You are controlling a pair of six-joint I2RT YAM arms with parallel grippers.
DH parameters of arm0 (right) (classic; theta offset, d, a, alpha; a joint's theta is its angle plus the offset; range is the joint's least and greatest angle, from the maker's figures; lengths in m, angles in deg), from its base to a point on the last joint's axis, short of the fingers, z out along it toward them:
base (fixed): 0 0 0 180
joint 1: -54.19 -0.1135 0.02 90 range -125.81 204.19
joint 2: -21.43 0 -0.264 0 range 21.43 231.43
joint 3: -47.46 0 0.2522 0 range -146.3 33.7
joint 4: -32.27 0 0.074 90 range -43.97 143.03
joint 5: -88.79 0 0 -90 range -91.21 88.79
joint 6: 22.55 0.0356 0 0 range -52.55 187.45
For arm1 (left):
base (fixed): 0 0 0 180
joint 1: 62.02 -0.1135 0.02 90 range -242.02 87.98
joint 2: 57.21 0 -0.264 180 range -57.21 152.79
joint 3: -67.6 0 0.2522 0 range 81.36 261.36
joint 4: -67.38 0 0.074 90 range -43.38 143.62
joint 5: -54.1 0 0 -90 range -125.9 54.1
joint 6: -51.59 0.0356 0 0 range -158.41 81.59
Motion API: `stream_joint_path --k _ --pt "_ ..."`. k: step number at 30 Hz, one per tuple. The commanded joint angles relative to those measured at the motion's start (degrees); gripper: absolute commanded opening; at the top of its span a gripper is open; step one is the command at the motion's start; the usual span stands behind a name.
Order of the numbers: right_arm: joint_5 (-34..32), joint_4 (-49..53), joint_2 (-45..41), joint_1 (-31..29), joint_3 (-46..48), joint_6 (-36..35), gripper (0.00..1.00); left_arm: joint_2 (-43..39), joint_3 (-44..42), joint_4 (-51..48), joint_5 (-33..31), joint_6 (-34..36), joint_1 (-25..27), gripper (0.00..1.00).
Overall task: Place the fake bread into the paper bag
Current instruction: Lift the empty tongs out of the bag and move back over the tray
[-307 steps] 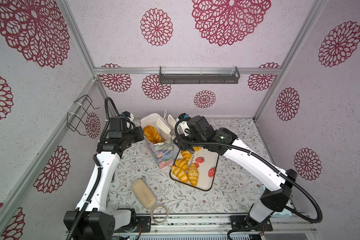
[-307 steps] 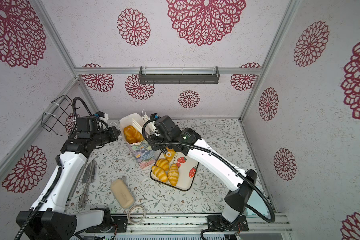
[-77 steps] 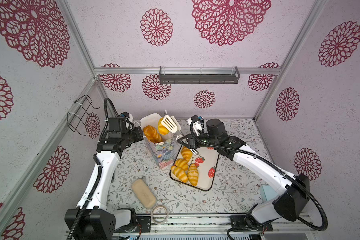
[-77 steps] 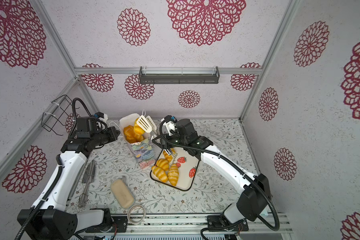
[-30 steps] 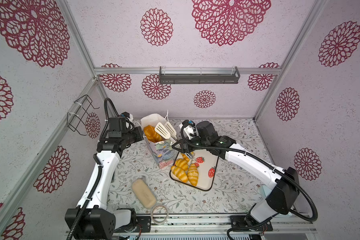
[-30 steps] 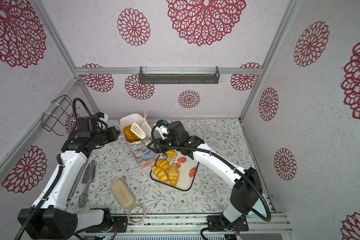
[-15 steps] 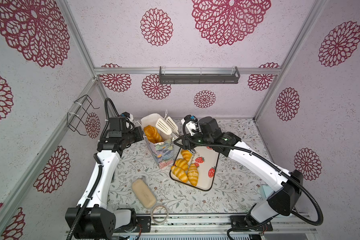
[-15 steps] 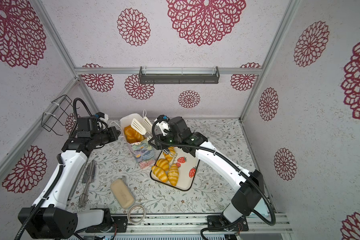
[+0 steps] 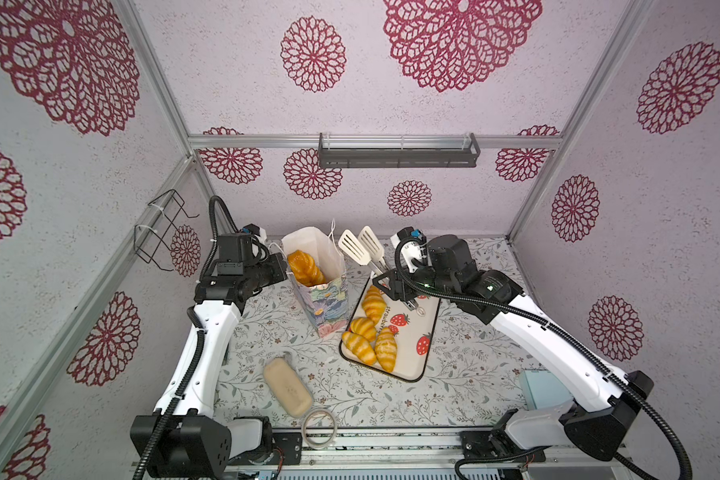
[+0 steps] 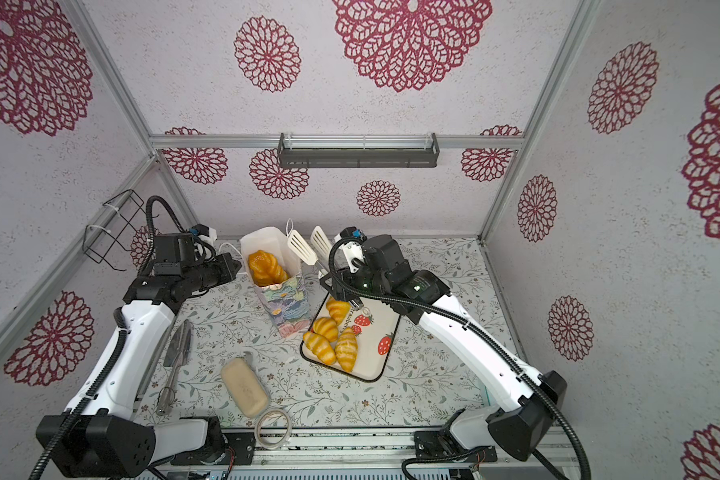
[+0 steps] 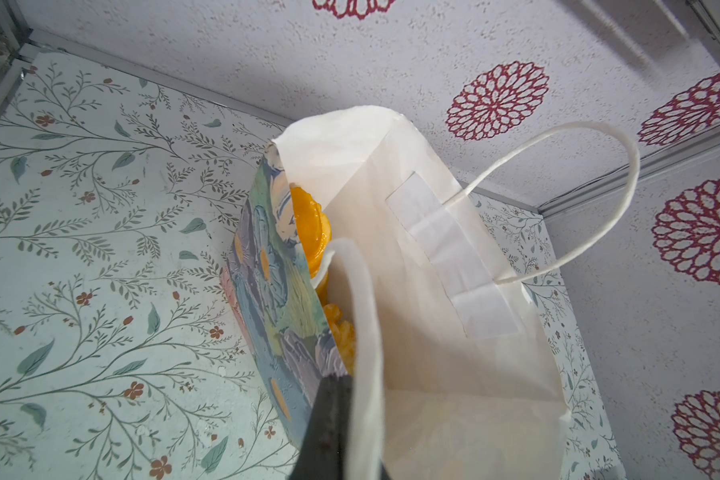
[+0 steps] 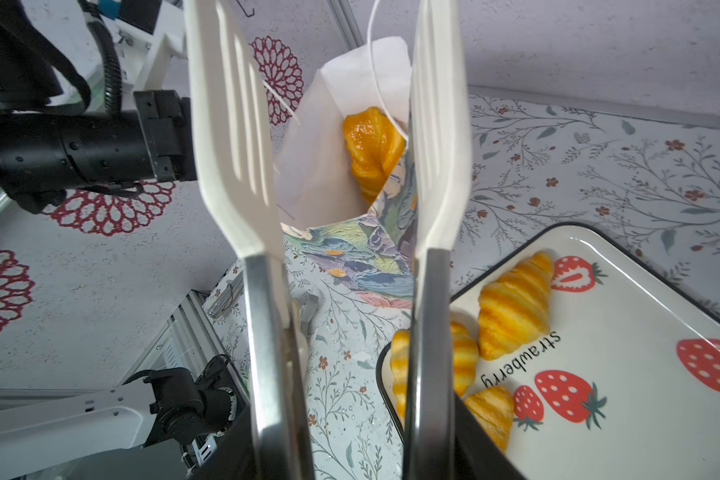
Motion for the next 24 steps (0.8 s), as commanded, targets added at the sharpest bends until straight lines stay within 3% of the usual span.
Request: stream_joint_path --k 1,7,24 --pt "-1.92 0.77 -2.64 2.54 1.78 0.54 0.54 -0.44 -0.36 0.81 -0.03 -0.16 -0.33 0.00" --pt "-1.73 1.10 -4.01 6.46 6.97 3.26 0.54 -0.28 -0.38 0.88 0.31 -0.30 -0.34 0.00" --pt "-1.95 -1.80 1.23 8.38 15.49 4.26 0.55 -0.23 -0.45 0.84 0.18 -0.31 -0.37 0.00"
